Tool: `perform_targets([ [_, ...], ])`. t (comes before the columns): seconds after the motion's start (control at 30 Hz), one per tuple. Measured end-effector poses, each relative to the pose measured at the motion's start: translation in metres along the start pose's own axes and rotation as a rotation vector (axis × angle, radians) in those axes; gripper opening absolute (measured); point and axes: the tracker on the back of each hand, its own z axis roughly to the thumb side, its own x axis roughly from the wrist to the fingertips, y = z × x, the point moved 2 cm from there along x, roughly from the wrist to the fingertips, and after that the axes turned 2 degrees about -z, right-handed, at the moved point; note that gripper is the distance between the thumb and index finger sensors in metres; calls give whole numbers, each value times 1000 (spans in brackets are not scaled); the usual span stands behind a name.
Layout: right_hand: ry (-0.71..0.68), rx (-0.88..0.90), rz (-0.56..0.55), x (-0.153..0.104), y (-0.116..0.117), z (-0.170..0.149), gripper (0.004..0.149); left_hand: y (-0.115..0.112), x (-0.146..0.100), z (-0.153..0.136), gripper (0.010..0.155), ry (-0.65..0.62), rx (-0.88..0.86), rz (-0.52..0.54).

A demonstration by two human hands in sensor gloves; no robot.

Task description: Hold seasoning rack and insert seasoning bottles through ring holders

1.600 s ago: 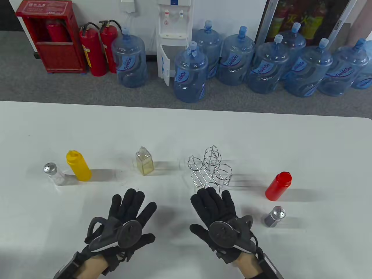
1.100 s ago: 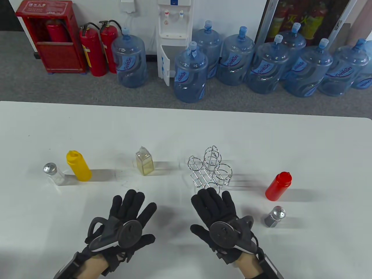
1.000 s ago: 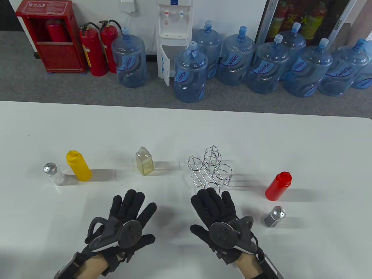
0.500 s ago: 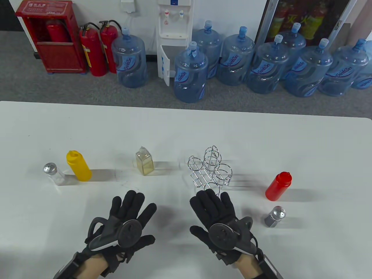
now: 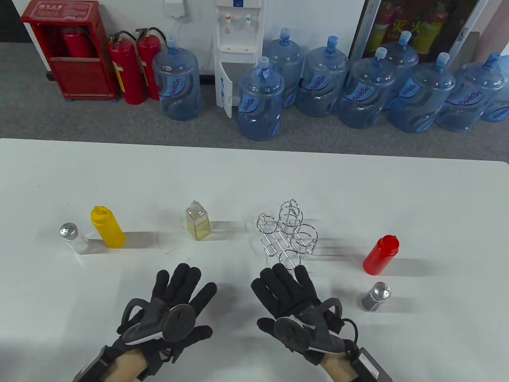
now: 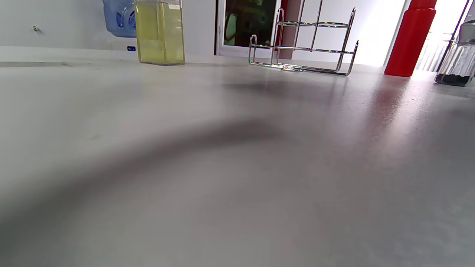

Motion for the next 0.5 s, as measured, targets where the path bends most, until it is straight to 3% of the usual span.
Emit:
perform_targets([
  [0.13, -53, -36, 8, 14, -9, 4, 83, 0, 0, 0, 85, 1, 4, 6],
  [0.27, -38, -92, -66, 39, -40, -9, 83, -1, 0, -1, 85, 1, -2, -3],
  [0.5, 214, -31, -209, 91, -98, -76, 85, -3, 1, -1, 83, -1, -6, -15],
])
